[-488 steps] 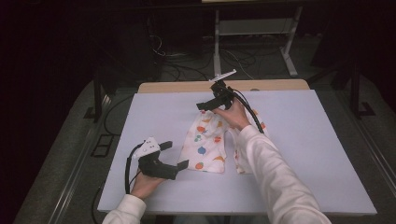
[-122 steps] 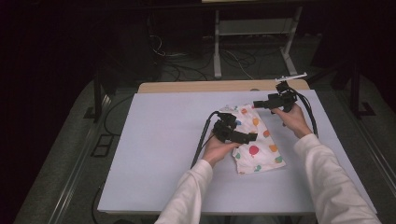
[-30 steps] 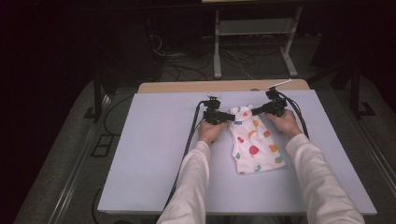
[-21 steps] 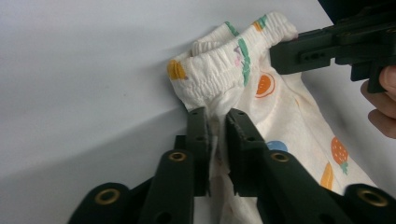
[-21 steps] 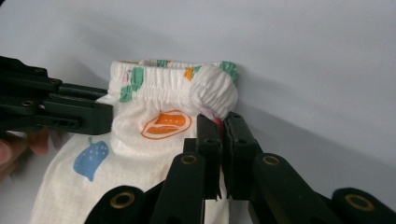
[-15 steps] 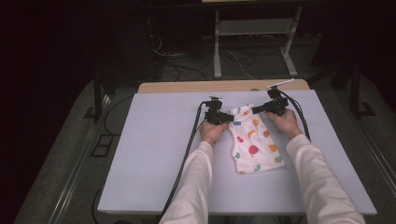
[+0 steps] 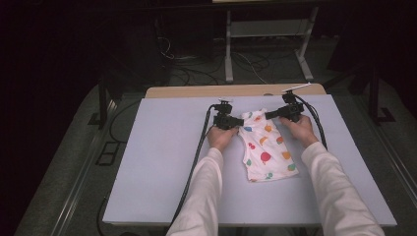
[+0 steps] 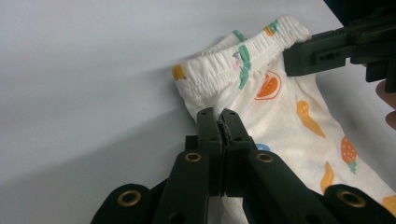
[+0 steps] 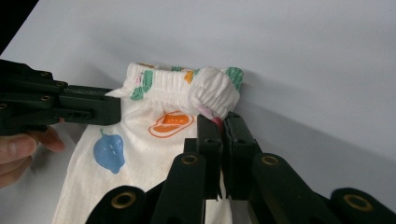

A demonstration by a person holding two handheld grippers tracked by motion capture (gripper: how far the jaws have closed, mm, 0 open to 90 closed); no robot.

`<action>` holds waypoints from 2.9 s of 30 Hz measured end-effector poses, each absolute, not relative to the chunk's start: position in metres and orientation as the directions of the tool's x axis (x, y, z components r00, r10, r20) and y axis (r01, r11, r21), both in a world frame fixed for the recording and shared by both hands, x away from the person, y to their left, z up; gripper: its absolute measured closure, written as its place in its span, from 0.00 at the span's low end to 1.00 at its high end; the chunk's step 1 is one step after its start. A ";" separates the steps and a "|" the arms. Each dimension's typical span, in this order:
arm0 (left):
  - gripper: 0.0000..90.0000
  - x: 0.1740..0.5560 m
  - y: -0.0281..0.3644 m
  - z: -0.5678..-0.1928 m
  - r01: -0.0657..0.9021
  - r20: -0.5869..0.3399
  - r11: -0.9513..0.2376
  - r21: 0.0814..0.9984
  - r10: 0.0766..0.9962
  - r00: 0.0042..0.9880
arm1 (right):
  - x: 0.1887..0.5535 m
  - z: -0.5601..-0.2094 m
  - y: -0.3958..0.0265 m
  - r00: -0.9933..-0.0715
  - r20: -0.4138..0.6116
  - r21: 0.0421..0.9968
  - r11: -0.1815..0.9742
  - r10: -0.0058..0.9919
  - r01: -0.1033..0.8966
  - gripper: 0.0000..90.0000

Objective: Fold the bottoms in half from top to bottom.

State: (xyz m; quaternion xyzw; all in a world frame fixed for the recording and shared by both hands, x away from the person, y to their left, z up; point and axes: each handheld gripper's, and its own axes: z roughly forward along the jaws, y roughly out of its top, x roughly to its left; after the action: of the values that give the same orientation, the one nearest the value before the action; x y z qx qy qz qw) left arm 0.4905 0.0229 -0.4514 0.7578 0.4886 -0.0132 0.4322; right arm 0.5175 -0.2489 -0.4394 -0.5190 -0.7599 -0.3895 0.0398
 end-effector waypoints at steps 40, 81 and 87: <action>0.97 0.478 0.014 -0.411 0.587 -0.284 -0.262 0.766 0.681 0.675 | 0.488 -0.417 -0.266 -0.479 0.470 0.649 0.077 0.742 0.757 0.95; 0.97 0.429 0.018 -0.418 0.470 -0.249 -0.230 0.852 0.611 0.751 | 0.434 -0.414 -0.279 -0.548 0.473 0.718 0.059 0.690 0.693 0.95; 0.97 0.422 0.019 -0.421 0.461 -0.250 -0.241 0.854 0.587 0.770 | 0.425 -0.419 -0.280 -0.553 0.475 0.719 0.060 0.684 0.692 0.95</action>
State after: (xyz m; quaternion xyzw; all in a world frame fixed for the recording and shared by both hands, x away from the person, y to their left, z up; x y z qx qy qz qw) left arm 0.4216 0.0185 -0.4210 0.7855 0.3338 0.0608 0.5176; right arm 0.4252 -0.2801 -0.4186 -0.4726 -0.7280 -0.4967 0.0040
